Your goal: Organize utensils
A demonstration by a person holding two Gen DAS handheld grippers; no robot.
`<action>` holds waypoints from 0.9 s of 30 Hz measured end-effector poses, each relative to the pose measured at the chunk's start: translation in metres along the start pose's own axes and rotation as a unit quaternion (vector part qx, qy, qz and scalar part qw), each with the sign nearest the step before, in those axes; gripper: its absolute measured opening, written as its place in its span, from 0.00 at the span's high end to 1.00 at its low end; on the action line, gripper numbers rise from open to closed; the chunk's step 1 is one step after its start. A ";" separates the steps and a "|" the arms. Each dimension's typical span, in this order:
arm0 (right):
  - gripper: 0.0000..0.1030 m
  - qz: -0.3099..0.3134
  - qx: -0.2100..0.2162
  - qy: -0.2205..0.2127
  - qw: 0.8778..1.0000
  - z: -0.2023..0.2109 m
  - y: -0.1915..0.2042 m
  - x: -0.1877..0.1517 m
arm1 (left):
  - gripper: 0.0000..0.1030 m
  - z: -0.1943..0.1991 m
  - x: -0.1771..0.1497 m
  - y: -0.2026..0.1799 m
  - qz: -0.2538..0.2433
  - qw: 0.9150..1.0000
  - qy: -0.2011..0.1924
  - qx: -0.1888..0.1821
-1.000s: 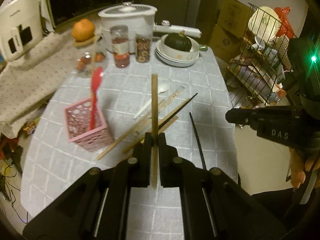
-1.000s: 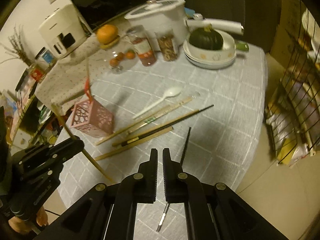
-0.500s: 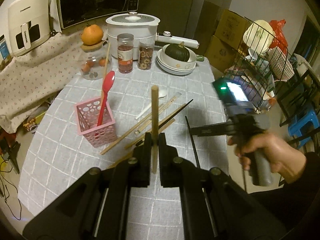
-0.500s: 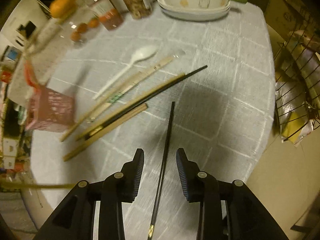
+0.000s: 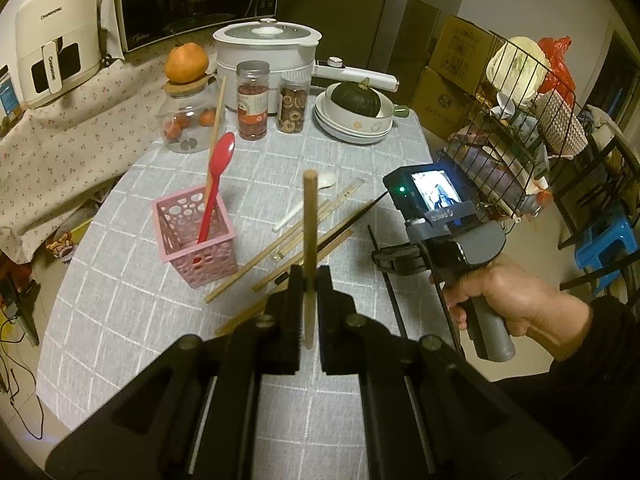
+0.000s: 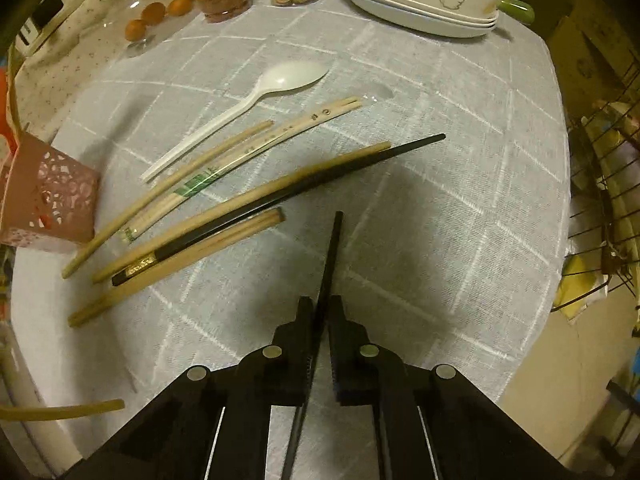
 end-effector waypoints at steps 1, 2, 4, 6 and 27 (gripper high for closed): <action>0.94 0.001 0.007 -0.003 1.000 0.002 0.000 -0.001 | 0.93 0.000 0.000 0.000 0.000 1.000 0.000 0.001; 0.94 0.001 0.011 -0.005 1.000 0.005 0.000 -0.002 | 0.93 0.000 0.000 0.000 0.000 1.000 0.000 0.002; 0.95 0.006 0.018 -0.024 1.000 0.020 0.001 -0.004 | 0.93 0.000 0.001 -0.001 -0.001 1.000 -0.002 0.004; 0.95 0.011 0.029 -0.045 0.999 0.038 0.001 -0.006 | 0.93 0.001 0.002 -0.002 -0.002 1.000 -0.006 0.005; 0.95 0.036 0.085 -0.236 0.967 0.193 -0.003 -0.029 | 0.93 0.040 0.026 0.003 0.012 0.994 -0.103 0.031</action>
Point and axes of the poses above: each gripper's, at about its wrist camera, not at the fingertips, and z roughly against the way its jaws point, y to its left, x to its top, the point moved 2 cm from there along -z, roughly the way its jaws point, and after that the axes turned 8 degrees about -x, right-handed, at the moved point
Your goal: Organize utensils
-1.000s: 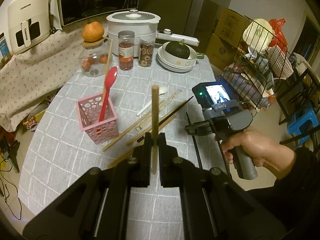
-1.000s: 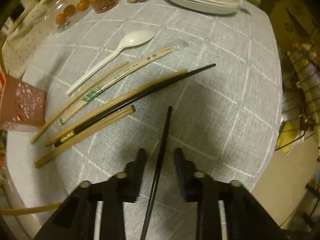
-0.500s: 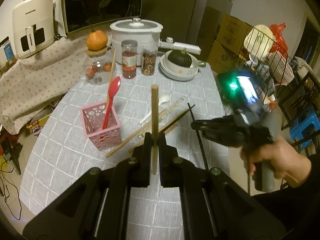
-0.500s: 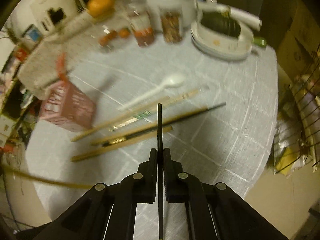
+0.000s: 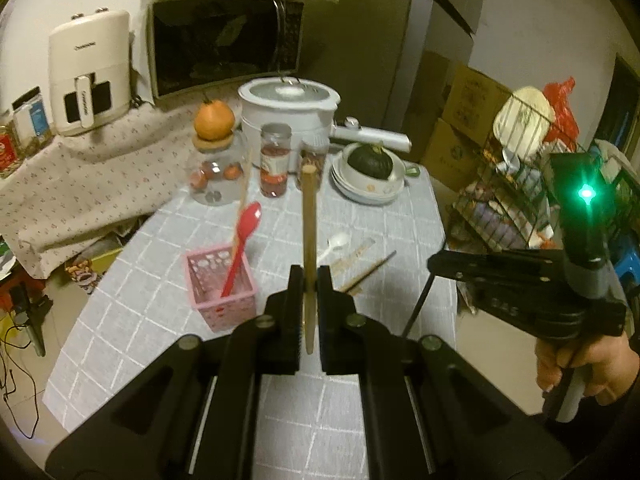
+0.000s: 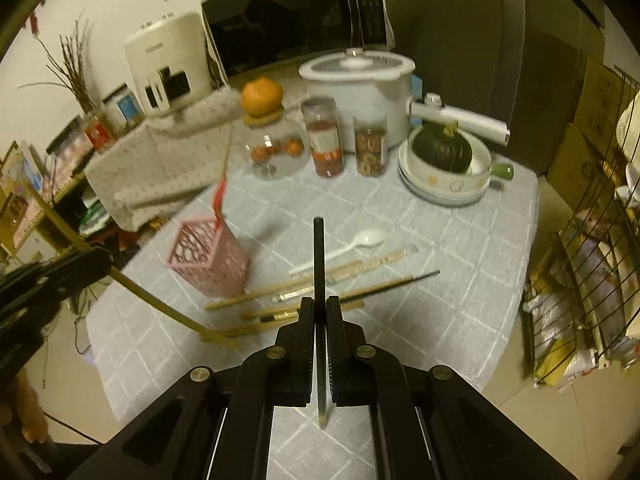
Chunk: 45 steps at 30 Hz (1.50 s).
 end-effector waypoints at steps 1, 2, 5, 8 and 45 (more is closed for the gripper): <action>0.95 0.002 0.001 -0.009 1.000 0.005 0.001 0.004 | 0.93 0.002 0.001 0.002 0.003 1.000 -0.007 0.001; 0.95 0.004 0.000 -0.019 1.000 0.009 0.002 0.008 | 0.93 0.004 0.003 0.003 0.007 1.000 -0.013 0.001; 0.95 0.005 0.001 -0.042 0.999 0.021 0.006 0.019 | 0.93 0.013 0.011 0.012 0.021 0.999 -0.038 0.003; 0.95 0.003 0.008 -0.056 0.998 0.028 0.008 0.029 | 0.93 0.023 0.019 0.020 0.034 0.997 -0.063 0.009; 0.95 0.010 0.067 -0.090 0.994 0.032 0.071 0.064 | 0.82 -0.073 0.033 0.094 0.075 0.995 -0.027 0.059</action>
Point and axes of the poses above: each gripper's, at about its wrist camera, not at the fingertips, and z roughly against the way its jaws point, y to its left, x to its top, the point moved 2 cm from there along -z, roughly the way its jaws point, and after that the axes turned 8 degrees about -x, right-handed, at the moved point
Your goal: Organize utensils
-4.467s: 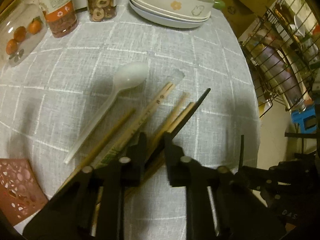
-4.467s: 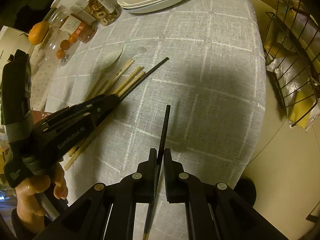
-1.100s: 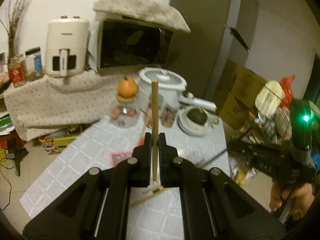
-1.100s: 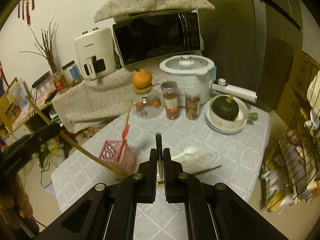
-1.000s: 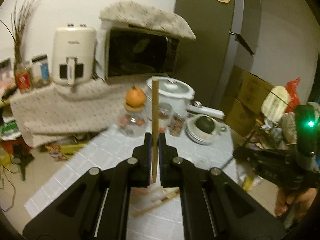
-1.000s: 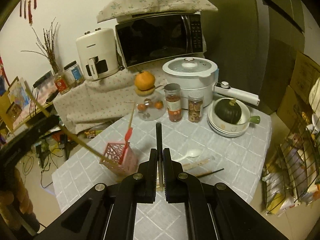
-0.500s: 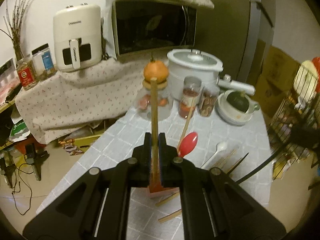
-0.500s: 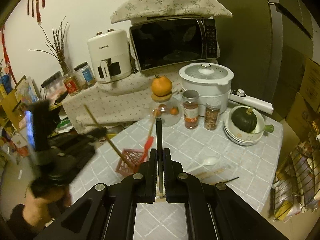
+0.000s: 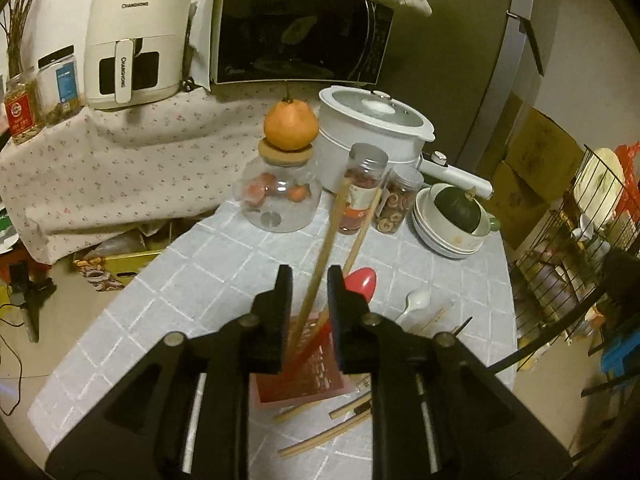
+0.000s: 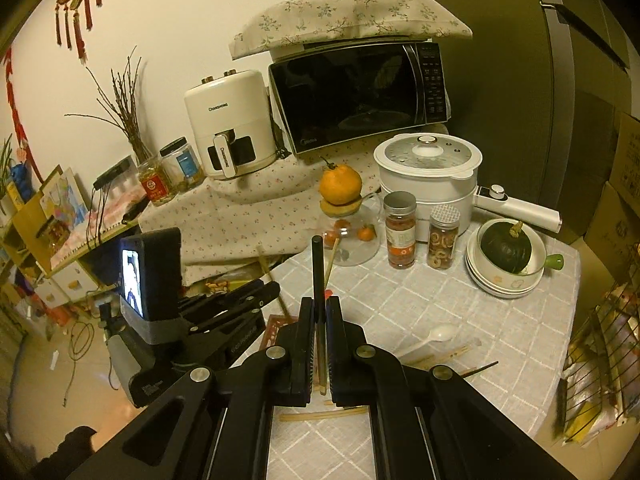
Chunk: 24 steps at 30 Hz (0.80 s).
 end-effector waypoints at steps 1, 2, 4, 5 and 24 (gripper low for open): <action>0.95 -0.001 0.001 -0.001 1.000 0.000 0.000 0.001 | 0.82 0.002 0.000 -0.001 -0.003 1.000 0.001 0.003; 0.95 -0.002 0.001 -0.002 1.000 0.001 0.000 0.001 | 0.82 0.002 0.000 -0.002 -0.004 1.000 0.002 0.003; 0.95 -0.004 0.002 -0.006 1.000 0.003 0.000 0.002 | 0.81 0.006 -0.002 -0.001 -0.003 1.000 0.009 0.007; 0.95 -0.007 0.003 -0.008 1.000 0.004 0.001 0.003 | 0.80 0.009 -0.003 0.001 -0.001 1.000 0.013 0.010; 0.95 -0.032 0.023 -0.039 0.998 -0.027 0.022 0.013 | 0.25 0.039 -0.049 0.041 0.023 0.991 0.117 0.060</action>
Point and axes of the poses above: each gripper's, at about its wrist camera, not at the fingertips, and z roughly against the way its jaws point, y to its left, x to its top, the point moved 2 cm from there along -z, roughly the way its jaws point, and after that the axes turned 8 degrees about -x, right-handed, at the moved point
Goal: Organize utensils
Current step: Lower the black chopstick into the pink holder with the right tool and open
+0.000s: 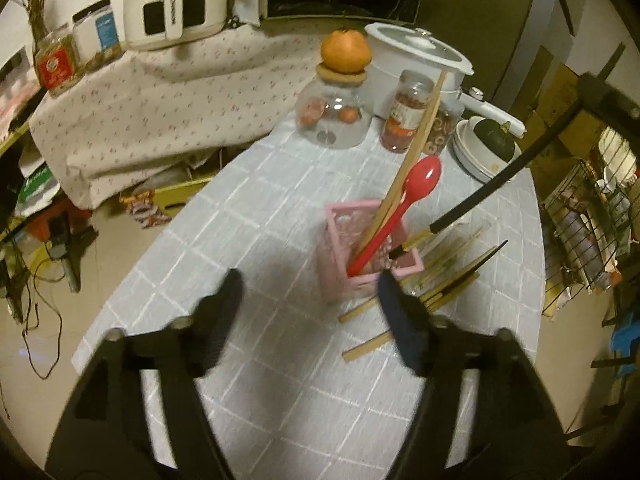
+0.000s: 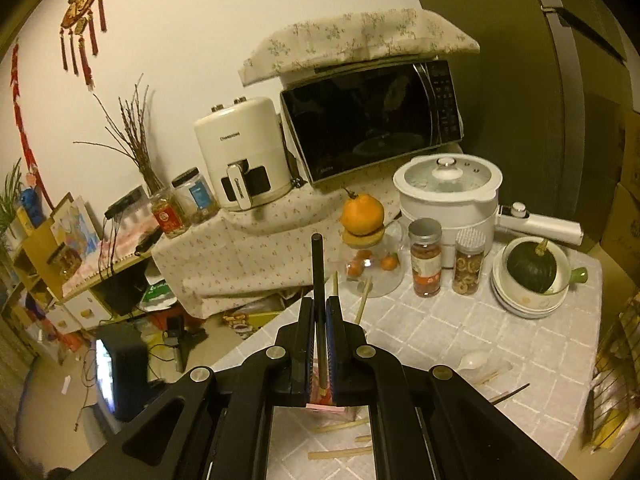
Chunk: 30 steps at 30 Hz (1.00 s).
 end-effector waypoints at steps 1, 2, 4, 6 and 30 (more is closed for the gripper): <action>0.95 -0.002 -0.002 0.007 1.000 -0.006 -0.001 -0.002 | 0.23 0.000 -0.001 0.001 0.003 1.000 0.001 0.001; 0.95 -0.004 -0.003 0.012 1.000 -0.011 -0.002 -0.005 | 0.22 0.000 -0.001 0.002 0.007 1.000 0.002 0.000; 0.95 -0.009 -0.005 0.030 1.000 -0.024 -0.004 -0.011 | 0.21 -0.001 -0.001 0.002 0.016 1.000 0.008 -0.004; 0.95 -0.015 -0.004 0.047 0.999 -0.035 -0.006 -0.017 | 0.21 -0.003 -0.003 0.003 0.023 1.000 0.013 -0.011; 0.43 -0.079 -0.024 0.109 0.991 -0.041 -0.062 -0.030 | 0.21 -0.009 -0.012 -0.008 0.010 1.000 0.027 -0.004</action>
Point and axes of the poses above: each gripper's, at about its wrist camera, not at the fingertips, and z roughly against the way its jaws point, y to its left, x to its top, the point moved 2 cm from there along -z, roughly the way its jaws point, and after that the axes turned 8 degrees about -x, right-handed, at the moved point
